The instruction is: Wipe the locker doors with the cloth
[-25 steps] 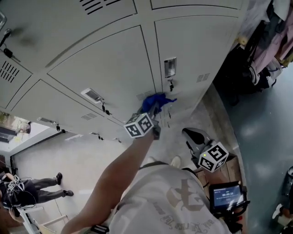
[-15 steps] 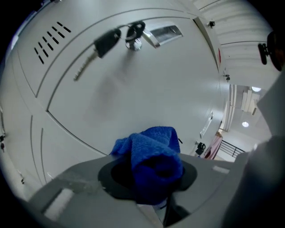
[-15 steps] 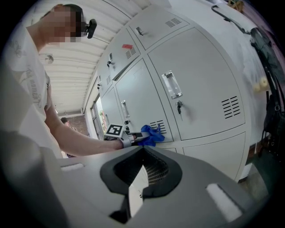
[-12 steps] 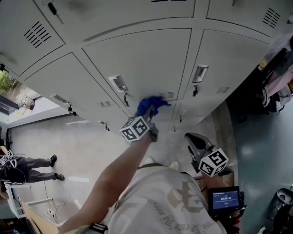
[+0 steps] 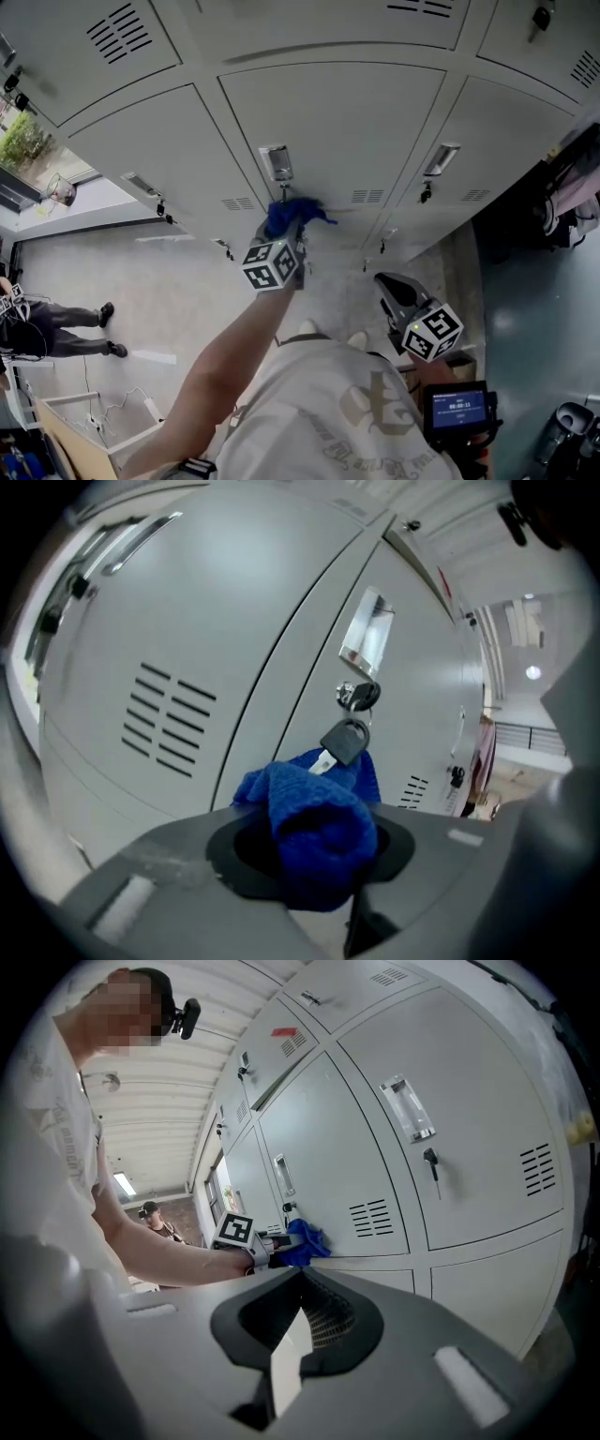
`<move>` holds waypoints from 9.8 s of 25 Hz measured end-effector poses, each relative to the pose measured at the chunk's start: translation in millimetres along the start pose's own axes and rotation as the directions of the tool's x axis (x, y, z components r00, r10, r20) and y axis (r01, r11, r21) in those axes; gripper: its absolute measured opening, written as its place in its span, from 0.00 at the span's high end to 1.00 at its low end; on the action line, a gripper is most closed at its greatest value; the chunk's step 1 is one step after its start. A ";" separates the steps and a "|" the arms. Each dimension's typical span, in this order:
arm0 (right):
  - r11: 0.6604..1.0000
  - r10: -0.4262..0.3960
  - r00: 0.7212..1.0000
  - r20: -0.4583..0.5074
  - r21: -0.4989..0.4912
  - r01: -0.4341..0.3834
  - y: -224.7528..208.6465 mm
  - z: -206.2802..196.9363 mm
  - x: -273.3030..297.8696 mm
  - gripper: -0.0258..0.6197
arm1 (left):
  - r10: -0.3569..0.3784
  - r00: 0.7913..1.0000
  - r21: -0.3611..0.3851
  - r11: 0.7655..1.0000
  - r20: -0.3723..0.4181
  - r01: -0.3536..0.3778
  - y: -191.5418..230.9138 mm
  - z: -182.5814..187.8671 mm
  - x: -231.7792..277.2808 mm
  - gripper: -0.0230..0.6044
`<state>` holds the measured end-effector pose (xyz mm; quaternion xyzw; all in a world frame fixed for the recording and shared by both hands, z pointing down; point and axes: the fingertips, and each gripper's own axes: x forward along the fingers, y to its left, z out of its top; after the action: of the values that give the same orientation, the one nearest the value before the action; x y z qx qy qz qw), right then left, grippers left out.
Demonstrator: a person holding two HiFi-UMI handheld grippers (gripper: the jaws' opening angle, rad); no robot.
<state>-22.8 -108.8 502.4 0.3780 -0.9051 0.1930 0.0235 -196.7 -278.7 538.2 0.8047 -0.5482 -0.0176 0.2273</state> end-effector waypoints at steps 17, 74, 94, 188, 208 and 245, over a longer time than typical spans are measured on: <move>0.999 -0.038 0.999 0.000 -0.001 0.038 42.6 -7.9 40.9 0.96 | -0.117 0.993 0.793 0.604 -0.010 0.079 -23.8 32.6 -17.7 0.73; 0.998 0.041 0.998 0.041 0.044 -0.042 -81.5 21.1 -65.7 0.96 | -0.092 0.996 0.657 0.751 0.012 0.061 -208.2 4.2 64.0 0.73; 0.990 0.129 0.992 0.002 0.054 -0.129 -49.7 15.0 -28.7 0.96 | 0.011 0.971 -0.127 0.992 0.238 0.020 -108.9 92.0 -0.5 0.73; 0.998 0.053 0.993 0.108 0.011 -0.054 -59.8 50.1 -23.9 0.96 | -0.277 0.943 0.933 0.350 0.187 -0.082 -277.9 150.5 25.5 0.72; 0.999 0.031 0.995 0.097 0.038 -0.035 -45.3 39.3 -52.4 0.96 | -0.258 0.953 0.937 0.345 0.158 -0.062 -288.4 152.8 13.7 0.73; 0.985 0.171 0.985 0.015 -0.027 -0.170 3.6 41.0 10.6 0.96 | -0.001 0.890 0.805 0.427 0.456 -0.411 -98.4 259.0 -80.1 0.73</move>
<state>-28.6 -128.7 465.3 0.3005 -0.9368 0.1793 0.0042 -214.5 -268.1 250.5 0.7071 -0.6047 0.1398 -0.3388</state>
